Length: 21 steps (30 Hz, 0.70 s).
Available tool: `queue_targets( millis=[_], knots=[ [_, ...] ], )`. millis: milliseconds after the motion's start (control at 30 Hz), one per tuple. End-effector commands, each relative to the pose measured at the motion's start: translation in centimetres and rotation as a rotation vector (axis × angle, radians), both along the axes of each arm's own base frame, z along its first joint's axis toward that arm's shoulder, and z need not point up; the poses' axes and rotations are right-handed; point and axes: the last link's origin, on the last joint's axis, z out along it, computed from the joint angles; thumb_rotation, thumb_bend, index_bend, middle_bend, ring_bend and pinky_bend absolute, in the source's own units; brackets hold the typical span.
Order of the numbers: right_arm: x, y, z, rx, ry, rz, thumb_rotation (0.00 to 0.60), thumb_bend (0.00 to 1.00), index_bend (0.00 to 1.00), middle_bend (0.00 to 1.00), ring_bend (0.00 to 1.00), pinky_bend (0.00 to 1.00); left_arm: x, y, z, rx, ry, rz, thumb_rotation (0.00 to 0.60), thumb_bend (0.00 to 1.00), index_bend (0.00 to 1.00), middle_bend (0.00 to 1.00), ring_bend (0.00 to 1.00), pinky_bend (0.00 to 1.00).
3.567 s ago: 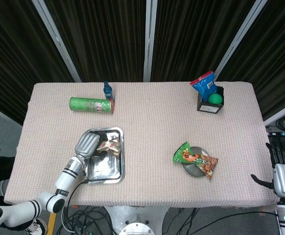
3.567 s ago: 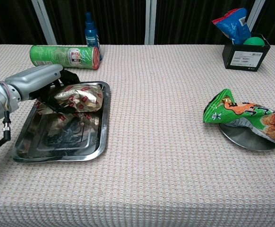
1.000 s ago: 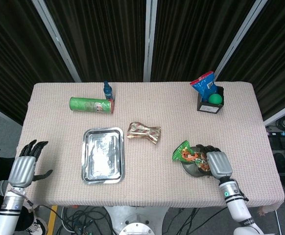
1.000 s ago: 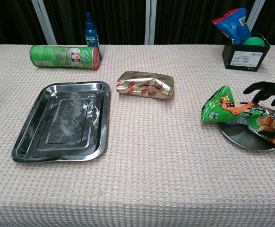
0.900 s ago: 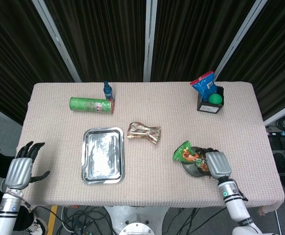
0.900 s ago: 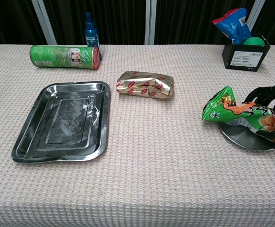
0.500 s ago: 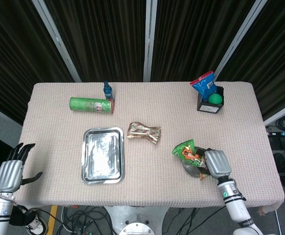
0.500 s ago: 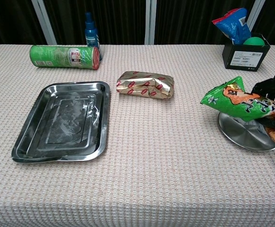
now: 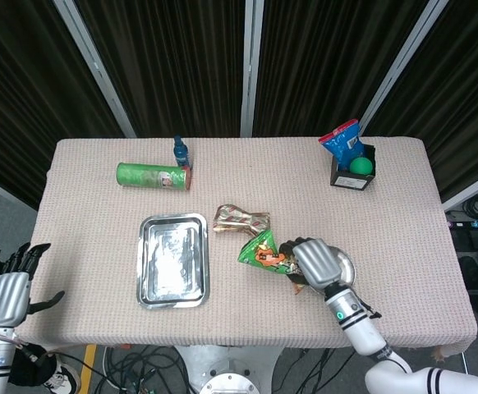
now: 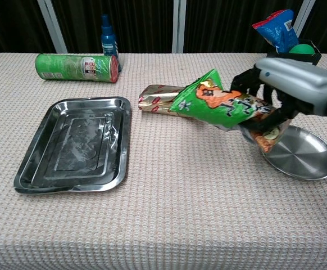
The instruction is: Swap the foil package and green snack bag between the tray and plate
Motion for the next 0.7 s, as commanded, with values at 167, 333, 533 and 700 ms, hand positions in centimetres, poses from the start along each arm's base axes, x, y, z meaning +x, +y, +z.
queue_targets(
  millis=[167, 333, 533, 700],
  knots=[
    [2.0, -0.6, -3.6, 0.087, 0.067, 0.057, 0.6, 0.12, 0.37, 0.37, 0.31, 0.37, -0.6, -0.1, 0.0, 0.005, -0.004, 0.019, 0.6, 0.13, 0.13, 0.14, 0.04, 0.12],
    [2.9, -0.6, -3.9, 0.13, 0.072, 0.083, 0.6, 0.0, 0.0, 0.0, 0.0, 0.0, -0.9, -0.2, -0.2, 0.005, -0.007, 0.025, 0.6, 0.13, 0.13, 0.15, 0.04, 0.11],
    [3.1, -0.4, 0.2, 0.096, -0.028, 0.073, 0.6, 0.0, 0.0, 0.0, 0.0, 0.0, -0.8, -0.3, 0.1, 0.014, -0.019, 0.016, 0.6, 0.13, 0.13, 0.15, 0.04, 0.11],
    [3.2, -2.1, 3.9, 0.014, -0.122, 0.04, 0.6, 0.0, 0.0, 0.01, 0.0, 0.0, -0.6, -0.3, 0.1, 0.012, -0.031, 0.008, 0.6, 0.13, 0.13, 0.15, 0.04, 0.11]
  ],
)
